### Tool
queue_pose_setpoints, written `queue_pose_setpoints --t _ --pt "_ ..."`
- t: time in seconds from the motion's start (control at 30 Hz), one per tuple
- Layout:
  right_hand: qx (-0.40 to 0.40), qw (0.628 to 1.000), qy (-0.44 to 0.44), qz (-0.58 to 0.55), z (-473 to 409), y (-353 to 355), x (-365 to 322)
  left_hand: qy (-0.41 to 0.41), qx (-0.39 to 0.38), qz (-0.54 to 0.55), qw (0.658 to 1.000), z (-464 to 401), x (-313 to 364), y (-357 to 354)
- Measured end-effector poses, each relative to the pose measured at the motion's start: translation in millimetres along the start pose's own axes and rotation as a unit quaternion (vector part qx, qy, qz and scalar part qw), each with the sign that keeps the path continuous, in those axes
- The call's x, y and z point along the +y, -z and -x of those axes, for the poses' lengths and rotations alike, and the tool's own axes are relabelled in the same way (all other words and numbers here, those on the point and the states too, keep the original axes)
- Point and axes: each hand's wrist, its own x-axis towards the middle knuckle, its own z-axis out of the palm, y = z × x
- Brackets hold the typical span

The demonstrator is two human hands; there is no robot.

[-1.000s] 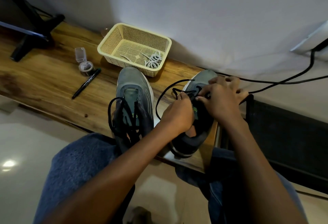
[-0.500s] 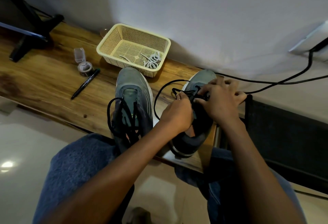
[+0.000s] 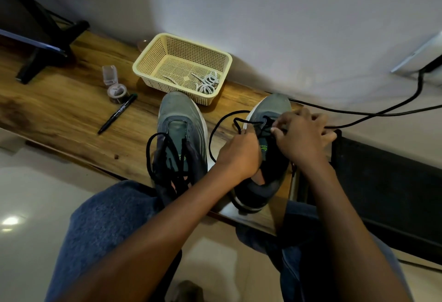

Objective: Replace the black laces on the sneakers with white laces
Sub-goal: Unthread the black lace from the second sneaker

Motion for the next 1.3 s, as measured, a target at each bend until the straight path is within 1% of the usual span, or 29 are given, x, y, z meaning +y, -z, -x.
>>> queue_pose_setpoints --t 0.1,0.17,0.27,0.33,0.43,0.57,0.63,0.73,0.8,0.87,0.93,1.0,1.03,1.1,1.2,1.23,1.3 --pt "-0.036 0.998 0.044 0.031 -0.6 -5.6 -0.1 -0.025 0.023 -0.004 0.999 2.1 -0.4 -1.0" --pt "-0.021 0.998 0.054 0.028 -1.3 -8.4 -1.2 -0.035 0.030 -0.004 0.999 3.3 -0.4 -0.8" --pt "0.019 0.999 0.034 -0.014 -1.0 -8.5 -2.7 -0.038 0.030 0.003 0.999 3.7 -0.3 -1.4" --pt "0.027 0.998 0.014 -0.048 1.1 -8.3 -3.9 -0.040 0.023 0.012 0.999 3.5 0.3 -1.8" --pt "0.025 0.995 0.018 -0.098 0.6 -10.2 -3.1 -0.041 0.016 0.020 0.999 3.5 1.5 -2.4" --pt "0.005 0.991 0.025 -0.135 -6.8 -2.5 4.7 -0.033 0.028 0.028 0.999 5.0 1.5 -1.8" --pt "0.039 0.987 0.004 -0.159 -12.6 3.3 13.5 -0.021 0.025 0.039 0.999 4.1 1.1 1.3" --pt "0.136 0.969 -0.032 -0.203 -18.3 6.4 26.5 -0.001 0.021 0.034 0.999 4.2 3.7 8.4" --pt "0.200 0.948 -0.040 -0.244 -17.2 7.4 28.5 0.008 0.023 0.006 1.000 4.6 5.0 13.2" --pt "0.221 0.923 -0.045 -0.311 -15.4 9.9 26.2 0.019 0.011 -0.029 0.999 5.4 4.0 17.8" --pt "0.202 0.909 -0.033 -0.362 -15.3 10.3 23.2 0.038 -0.011 -0.062 0.997 5.8 0.4 22.9" --pt "0.173 0.904 -0.003 -0.390 -15.7 9.2 20.5 0.051 -0.023 -0.093 0.994 7.7 -2.5 26.1" --pt "0.156 0.906 0.014 -0.393 -15.4 8.8 18.9 0.052 -0.016 -0.100 0.994 8.9 -3.4 27.3" --pt "0.114 0.918 0.045 -0.377 -13.7 8.7 15.8 0.041 0.028 -0.079 0.996 10.2 -2.6 29.4" --pt "0.038 0.941 0.057 -0.330 -10.7 8.3 14.5 -0.013 0.110 -0.042 0.993 5.8 1.0 24.7" --pt "0.016 0.947 0.055 -0.317 -10.1 8.0 14.7 -0.041 0.123 -0.044 0.991 2.8 1.9 20.1" --pt "-0.008 0.956 0.050 -0.289 -8.5 7.9 16.3 -0.091 0.125 -0.059 0.986 -2.5 3.3 7.8"
